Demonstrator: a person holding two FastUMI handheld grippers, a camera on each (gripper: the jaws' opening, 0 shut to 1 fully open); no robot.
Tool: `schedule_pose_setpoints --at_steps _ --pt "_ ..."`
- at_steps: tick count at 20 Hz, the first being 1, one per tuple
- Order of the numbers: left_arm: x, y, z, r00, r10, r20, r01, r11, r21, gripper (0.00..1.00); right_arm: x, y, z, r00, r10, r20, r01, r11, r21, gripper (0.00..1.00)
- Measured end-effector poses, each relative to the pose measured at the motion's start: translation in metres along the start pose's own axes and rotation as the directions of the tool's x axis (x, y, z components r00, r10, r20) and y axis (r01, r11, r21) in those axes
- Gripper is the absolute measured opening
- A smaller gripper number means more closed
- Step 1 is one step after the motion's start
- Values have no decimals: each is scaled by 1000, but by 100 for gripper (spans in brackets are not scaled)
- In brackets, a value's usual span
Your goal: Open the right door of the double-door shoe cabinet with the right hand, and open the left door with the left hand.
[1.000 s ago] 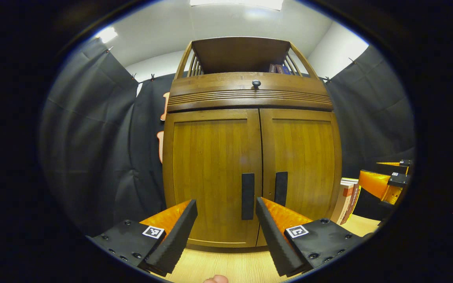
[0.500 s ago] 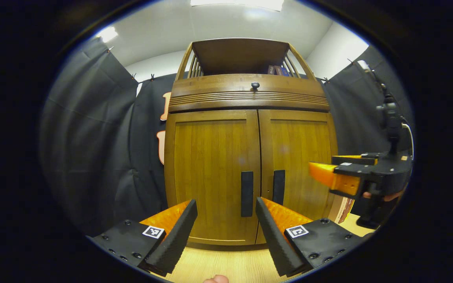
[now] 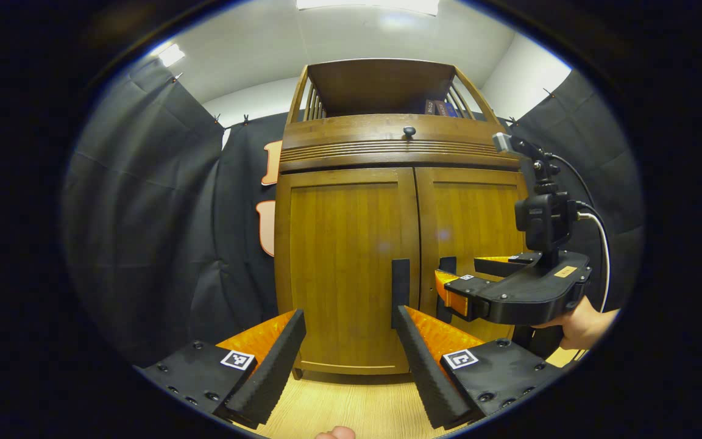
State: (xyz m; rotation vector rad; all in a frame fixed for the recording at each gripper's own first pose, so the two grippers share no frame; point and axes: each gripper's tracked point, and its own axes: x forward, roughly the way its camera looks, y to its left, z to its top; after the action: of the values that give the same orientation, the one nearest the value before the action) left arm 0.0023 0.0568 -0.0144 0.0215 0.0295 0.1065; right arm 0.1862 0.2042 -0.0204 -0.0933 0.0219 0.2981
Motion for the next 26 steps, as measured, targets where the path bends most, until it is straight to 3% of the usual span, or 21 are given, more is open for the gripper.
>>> schedule_pose_setpoints --at_steps 2,3,6,8,10,11,14,15,16,18,22,23,24,26 --pt "-2 5 -1 1000 16 -6 -16 1000 -6 94 8 5 -4 1000 3 -8 -3 1000 -3 95" --pt "-3 8 -2 1000 22 -8 -22 1000 -10 94 11 7 -7 1000 1 -13 -1 1000 -5 100" --pt "-4 14 -4 999 32 -10 -32 999 -11 94 14 9 -15 999 -22 -36 22 1000 14 82" --pt "-3 19 -4 999 44 -13 -44 999 -9 96 20 7 -18 998 -45 -37 46 999 29 88" --pt "-5 23 -8 999 49 -17 -50 999 -8 94 29 2 -17 996 -79 -46 80 996 40 70" --pt "-5 25 -8 999 51 -19 -51 999 -4 94 30 4 -22 996 -64 -59 68 995 71 69" --pt "-2 32 -7 998 60 -16 -60 998 7 96 32 8 -25 997 -51 -50 57 991 123 36" --pt "-1 34 -7 998 65 -16 -65 998 8 94 30 6 -22 998 -51 -35 55 994 100 33" --pt "-1 36 -9 998 68 -15 -68 998 7 94 31 7 -23 998 -51 -37 53 996 69 34" --pt "0 36 -10 998 66 -14 -66 998 -2 94 32 6 -25 997 -47 -67 52 996 74 27" --pt "3 32 -12 999 36 -19 -37 999 -6 94 31 8 -25 997 -10 -73 16 997 76 21" --pt "3 29 -13 999 24 -21 -24 1000 -9 94 30 8 -25 997 -10 -81 15 997 71 26" --pt "3 28 -12 1000 21 -22 -21 1000 -10 94 29 8 -26 996 -7 -90 14 997 73 19" --pt "0 24 -11 1000 18 -15 -18 1000 -8 94 23 10 -25 996 10 -93 -3 997 74 22"
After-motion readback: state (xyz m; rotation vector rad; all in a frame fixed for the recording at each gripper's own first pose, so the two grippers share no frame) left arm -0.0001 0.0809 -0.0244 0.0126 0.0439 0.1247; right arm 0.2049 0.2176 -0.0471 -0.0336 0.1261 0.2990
